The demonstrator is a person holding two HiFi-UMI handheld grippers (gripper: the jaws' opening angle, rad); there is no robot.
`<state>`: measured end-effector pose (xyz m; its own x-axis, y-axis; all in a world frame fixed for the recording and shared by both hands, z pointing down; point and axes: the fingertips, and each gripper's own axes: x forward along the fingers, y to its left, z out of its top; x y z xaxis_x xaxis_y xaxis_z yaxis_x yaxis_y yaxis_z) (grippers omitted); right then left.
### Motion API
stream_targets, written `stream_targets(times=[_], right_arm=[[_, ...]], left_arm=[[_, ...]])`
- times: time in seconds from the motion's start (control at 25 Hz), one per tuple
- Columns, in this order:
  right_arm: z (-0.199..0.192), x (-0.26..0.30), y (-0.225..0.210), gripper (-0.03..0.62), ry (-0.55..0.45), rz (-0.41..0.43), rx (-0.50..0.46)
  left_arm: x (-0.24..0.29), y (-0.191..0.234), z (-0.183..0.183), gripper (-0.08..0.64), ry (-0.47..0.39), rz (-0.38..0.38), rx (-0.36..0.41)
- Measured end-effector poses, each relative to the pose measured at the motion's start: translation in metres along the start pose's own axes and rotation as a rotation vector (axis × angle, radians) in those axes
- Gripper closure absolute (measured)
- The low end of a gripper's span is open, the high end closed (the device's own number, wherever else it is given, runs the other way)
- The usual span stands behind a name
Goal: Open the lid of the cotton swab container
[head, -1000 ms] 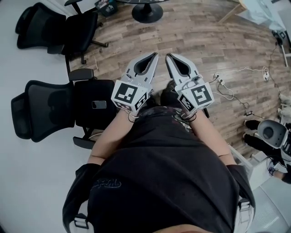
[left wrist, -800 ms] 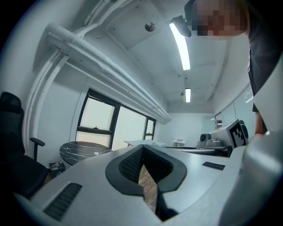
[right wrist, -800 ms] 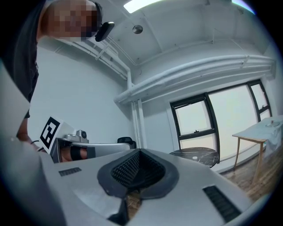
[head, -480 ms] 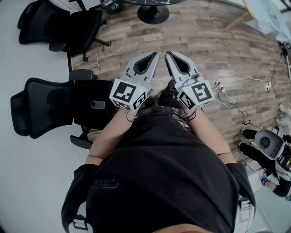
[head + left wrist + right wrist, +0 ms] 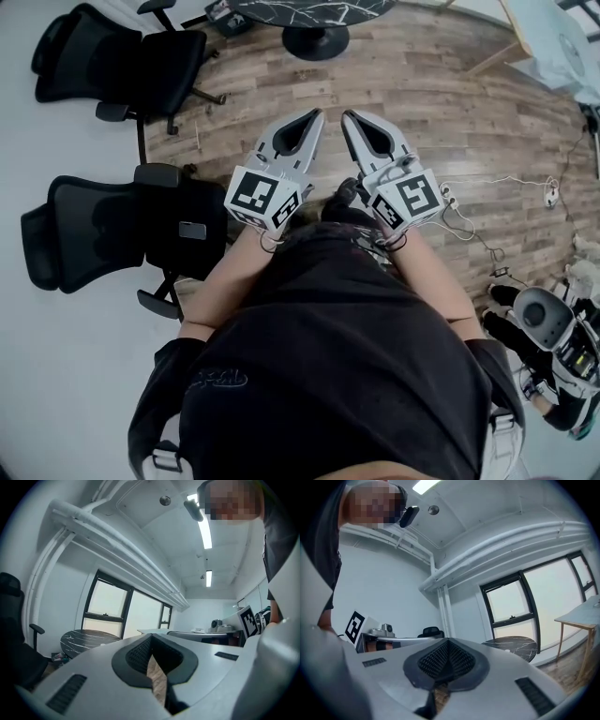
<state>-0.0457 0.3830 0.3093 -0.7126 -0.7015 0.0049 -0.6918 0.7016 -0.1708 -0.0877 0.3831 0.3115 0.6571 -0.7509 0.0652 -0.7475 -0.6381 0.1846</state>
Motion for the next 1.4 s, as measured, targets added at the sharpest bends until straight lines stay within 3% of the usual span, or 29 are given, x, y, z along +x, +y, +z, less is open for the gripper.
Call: stream_targets(times=[0.32, 0.56, 1.08, 1.4], right_arm=[[0.016, 0.005, -0.080, 0.574, -0.011, 0.021, -0.012], [0.031, -0.004, -0.123, 0.574, -0.023, 0.006, -0.023], [0.043, 0.002, -0.162, 0.574, -0.036, -0.029, -0.037], [0.045, 0.026, -0.180, 0.574, -0.036, -0.039, -0.040]], left_arm=[[0.088, -0.007, 0.010, 0.551, -0.014, -0.013, 0.037], [0.126, -0.015, 0.019, 0.551, -0.030, -0.004, 0.046], [0.167, -0.005, 0.025, 0.551, -0.037, -0.034, 0.045], [0.186, 0.022, 0.029, 0.551, -0.036, -0.044, 0.043]])
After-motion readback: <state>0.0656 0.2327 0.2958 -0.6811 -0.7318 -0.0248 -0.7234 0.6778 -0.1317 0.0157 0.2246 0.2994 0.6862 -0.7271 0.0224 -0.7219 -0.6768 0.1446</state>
